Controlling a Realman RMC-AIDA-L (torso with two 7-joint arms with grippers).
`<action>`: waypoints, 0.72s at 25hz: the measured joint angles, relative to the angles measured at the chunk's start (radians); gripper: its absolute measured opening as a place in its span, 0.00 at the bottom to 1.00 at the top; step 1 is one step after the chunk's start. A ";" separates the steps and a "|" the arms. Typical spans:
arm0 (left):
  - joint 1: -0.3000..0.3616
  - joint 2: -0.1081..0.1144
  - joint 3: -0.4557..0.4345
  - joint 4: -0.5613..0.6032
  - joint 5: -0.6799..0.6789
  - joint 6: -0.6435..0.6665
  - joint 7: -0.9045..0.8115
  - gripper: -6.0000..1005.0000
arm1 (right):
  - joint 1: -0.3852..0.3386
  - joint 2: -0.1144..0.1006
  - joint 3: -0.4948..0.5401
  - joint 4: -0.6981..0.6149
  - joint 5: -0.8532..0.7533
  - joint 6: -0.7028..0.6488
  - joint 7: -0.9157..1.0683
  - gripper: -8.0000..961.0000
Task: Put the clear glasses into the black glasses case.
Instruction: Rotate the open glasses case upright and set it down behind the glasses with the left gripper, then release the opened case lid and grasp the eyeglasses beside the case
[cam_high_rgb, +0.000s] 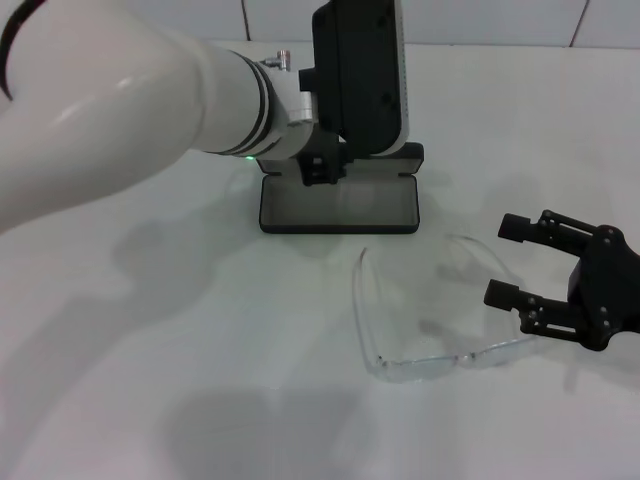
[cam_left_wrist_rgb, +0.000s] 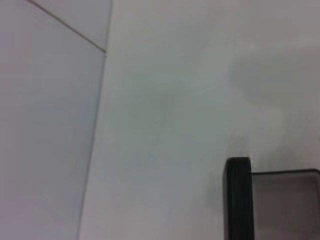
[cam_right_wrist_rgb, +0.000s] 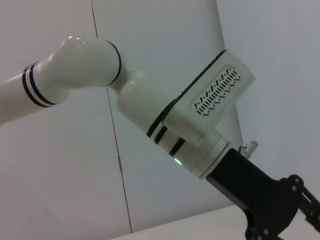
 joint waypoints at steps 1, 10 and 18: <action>0.010 0.000 0.002 0.010 0.001 -0.009 0.000 0.31 | 0.000 0.000 0.000 0.000 0.000 0.000 0.000 0.80; 0.143 0.005 -0.040 0.225 -0.138 -0.029 0.018 0.53 | -0.005 -0.002 0.000 0.001 0.012 -0.001 -0.001 0.80; 0.358 0.008 -0.340 0.347 -0.829 0.014 0.271 0.54 | -0.005 -0.006 0.019 0.001 0.015 -0.001 0.006 0.80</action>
